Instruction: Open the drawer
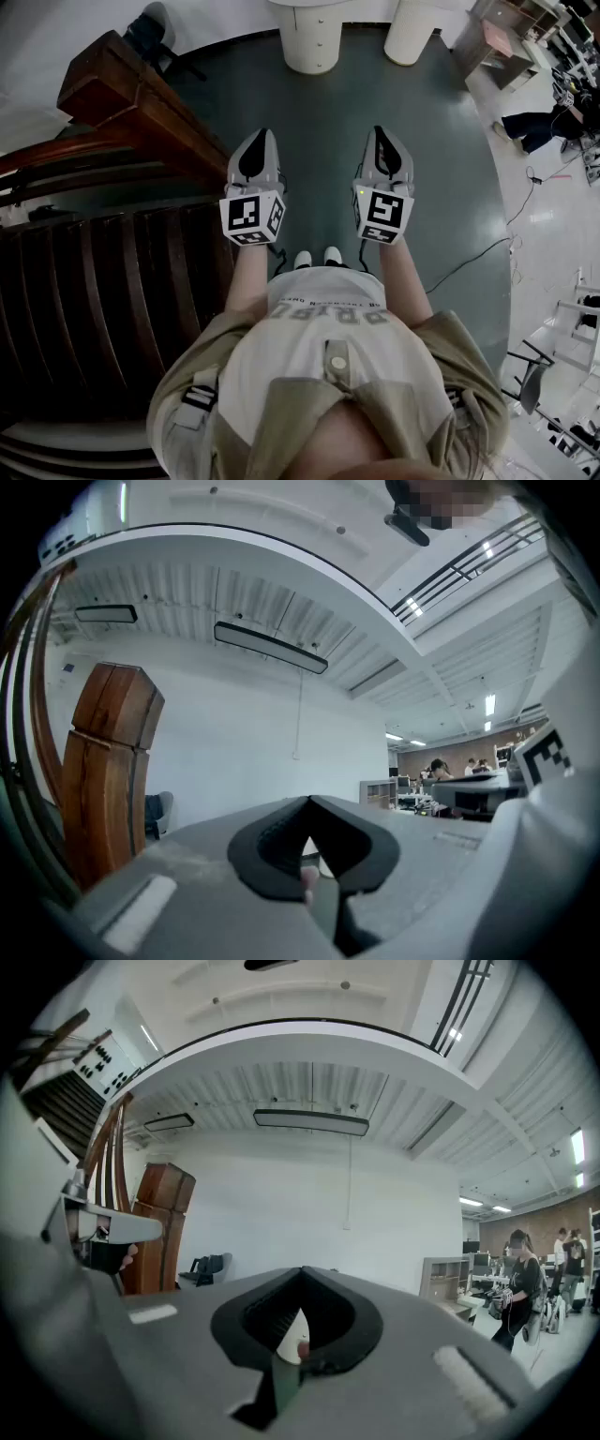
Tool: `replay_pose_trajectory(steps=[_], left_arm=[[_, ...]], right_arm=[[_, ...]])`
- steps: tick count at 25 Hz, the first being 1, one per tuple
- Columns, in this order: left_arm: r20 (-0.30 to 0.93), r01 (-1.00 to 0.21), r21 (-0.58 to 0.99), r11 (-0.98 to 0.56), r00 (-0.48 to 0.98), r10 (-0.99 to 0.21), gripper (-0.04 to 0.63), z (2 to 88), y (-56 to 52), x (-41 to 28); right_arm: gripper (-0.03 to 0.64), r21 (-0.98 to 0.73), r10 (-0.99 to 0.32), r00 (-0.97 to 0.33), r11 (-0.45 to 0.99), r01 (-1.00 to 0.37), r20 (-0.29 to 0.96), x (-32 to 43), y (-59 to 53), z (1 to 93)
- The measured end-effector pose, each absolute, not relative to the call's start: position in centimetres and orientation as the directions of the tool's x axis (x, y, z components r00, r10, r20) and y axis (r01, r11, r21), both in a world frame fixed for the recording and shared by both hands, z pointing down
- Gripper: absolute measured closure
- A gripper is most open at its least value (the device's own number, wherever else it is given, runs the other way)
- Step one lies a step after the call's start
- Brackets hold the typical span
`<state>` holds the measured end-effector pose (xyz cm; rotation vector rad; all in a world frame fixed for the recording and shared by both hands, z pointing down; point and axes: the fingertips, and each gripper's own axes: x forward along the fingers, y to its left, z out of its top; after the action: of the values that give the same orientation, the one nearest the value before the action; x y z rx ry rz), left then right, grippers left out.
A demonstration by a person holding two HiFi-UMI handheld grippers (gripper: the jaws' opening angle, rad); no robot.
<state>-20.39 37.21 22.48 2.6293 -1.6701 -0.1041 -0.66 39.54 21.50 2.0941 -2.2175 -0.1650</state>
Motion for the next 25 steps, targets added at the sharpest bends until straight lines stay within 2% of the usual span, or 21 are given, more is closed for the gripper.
replay_pose_trajectory(steps=[19,25], left_arm=[[-0.012,-0.908,0.050,-0.417,0.417,-0.909,0.588,22.9,37.3,-19.5],[-0.002,-0.921,0.061,-0.385,0.386,-0.923,0.588,23.1,37.1,-18.7]], right_arm=[[0.618,0.121,-0.998,-0.069,0.069,-0.990,0.003,0.5,39.3,22.0],[0.614,0.050,-0.998,-0.047,0.045,-0.998,-0.044,2.7,39.1,21.7]])
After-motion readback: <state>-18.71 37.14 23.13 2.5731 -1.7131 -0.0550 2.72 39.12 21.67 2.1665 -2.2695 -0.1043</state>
